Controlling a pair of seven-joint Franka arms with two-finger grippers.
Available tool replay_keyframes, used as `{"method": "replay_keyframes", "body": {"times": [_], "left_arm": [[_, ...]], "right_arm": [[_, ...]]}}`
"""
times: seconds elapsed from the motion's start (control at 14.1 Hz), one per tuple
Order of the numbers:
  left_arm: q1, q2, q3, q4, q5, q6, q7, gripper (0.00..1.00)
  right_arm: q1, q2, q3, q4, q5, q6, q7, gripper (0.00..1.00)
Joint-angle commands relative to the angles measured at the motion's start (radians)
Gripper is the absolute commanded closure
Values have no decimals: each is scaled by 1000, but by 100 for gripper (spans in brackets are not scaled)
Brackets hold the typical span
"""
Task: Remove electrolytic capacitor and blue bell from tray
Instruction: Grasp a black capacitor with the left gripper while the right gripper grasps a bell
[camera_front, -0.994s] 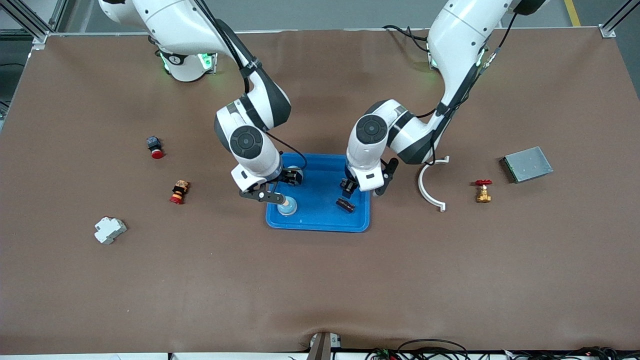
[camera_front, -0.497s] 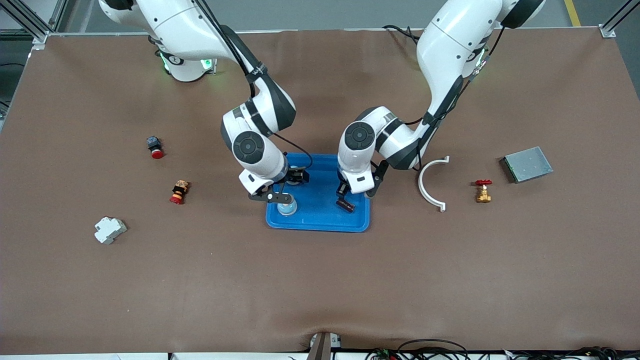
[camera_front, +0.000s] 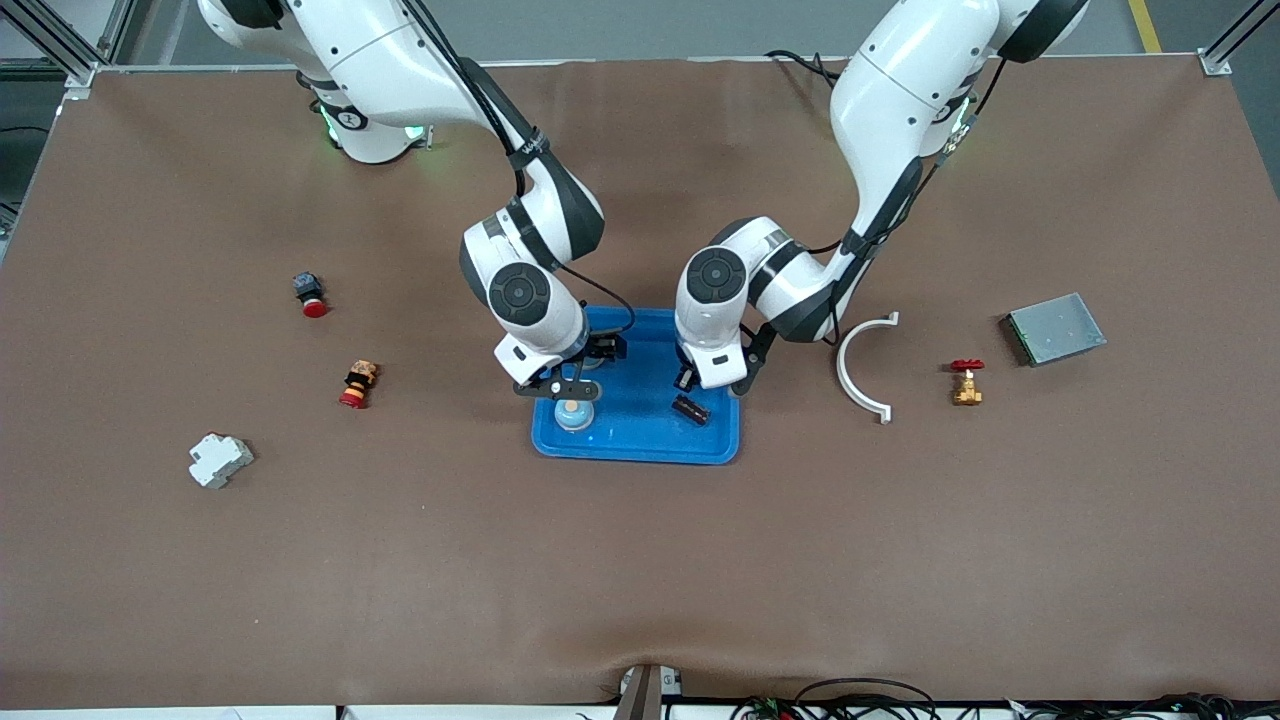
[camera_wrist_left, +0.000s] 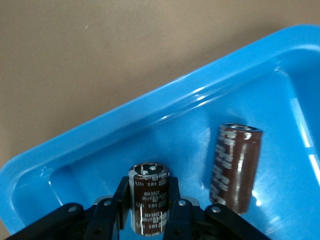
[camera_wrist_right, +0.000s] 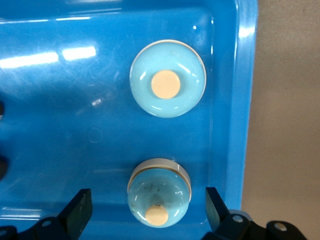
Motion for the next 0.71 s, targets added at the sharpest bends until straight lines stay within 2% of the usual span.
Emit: {"method": "replay_keyframes", "body": {"times": [0.0,0.36,0.64], "left_arm": [[2,-52,8,4,48,-53,-6,100],[71,-207,3,1,78,-281,154,100],[188,-313,-1,-5,72,-383,378,100]], "right_arm": [[7,2,-6,-22,-30,27,-8,0],[25,5,-6,-61,-30,91,-6,0],[27,23,-6,-61,-30,99,-3,0]]}}
